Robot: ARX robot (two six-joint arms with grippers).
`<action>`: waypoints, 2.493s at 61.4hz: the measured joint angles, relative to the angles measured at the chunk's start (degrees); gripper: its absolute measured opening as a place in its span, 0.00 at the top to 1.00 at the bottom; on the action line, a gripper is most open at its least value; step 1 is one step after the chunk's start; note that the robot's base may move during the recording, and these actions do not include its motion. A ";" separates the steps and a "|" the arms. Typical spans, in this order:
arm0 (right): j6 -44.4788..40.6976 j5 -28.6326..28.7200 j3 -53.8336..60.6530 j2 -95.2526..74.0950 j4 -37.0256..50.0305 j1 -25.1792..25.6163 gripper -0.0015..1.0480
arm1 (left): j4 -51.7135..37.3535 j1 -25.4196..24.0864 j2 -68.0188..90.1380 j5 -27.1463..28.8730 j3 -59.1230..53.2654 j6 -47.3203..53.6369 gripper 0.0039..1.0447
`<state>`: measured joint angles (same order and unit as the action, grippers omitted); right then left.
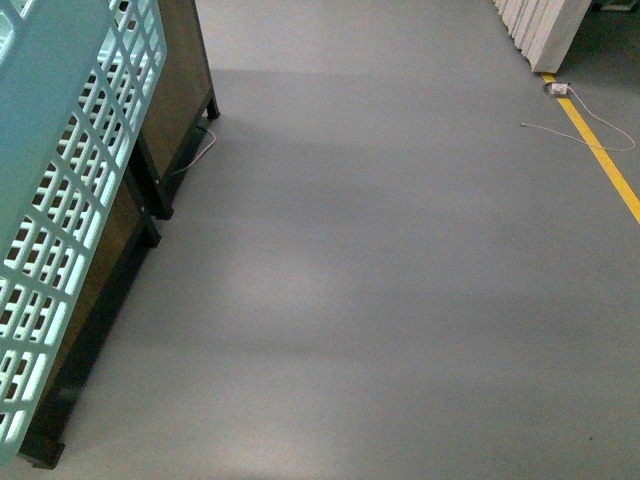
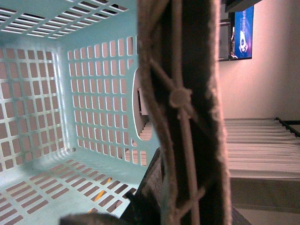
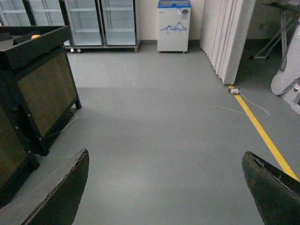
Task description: Pick lemon and mango into basket
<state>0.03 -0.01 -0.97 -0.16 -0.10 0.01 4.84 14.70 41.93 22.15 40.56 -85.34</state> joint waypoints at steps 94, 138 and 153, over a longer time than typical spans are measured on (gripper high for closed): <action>-0.02 0.00 0.00 0.00 0.00 -0.02 0.08 | 0.02 0.24 -0.02 0.00 0.13 0.00 0.96; -0.02 0.02 0.00 -0.02 0.02 -0.02 0.08 | 0.02 0.24 0.00 0.11 0.13 0.00 0.96; -0.02 -0.15 0.00 0.02 0.02 -0.02 0.08 | 0.02 0.24 0.09 -0.04 0.13 -0.02 0.96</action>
<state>0.01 -0.16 -0.97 -0.14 -0.08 -0.01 4.86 14.94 42.02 22.11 40.69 -85.36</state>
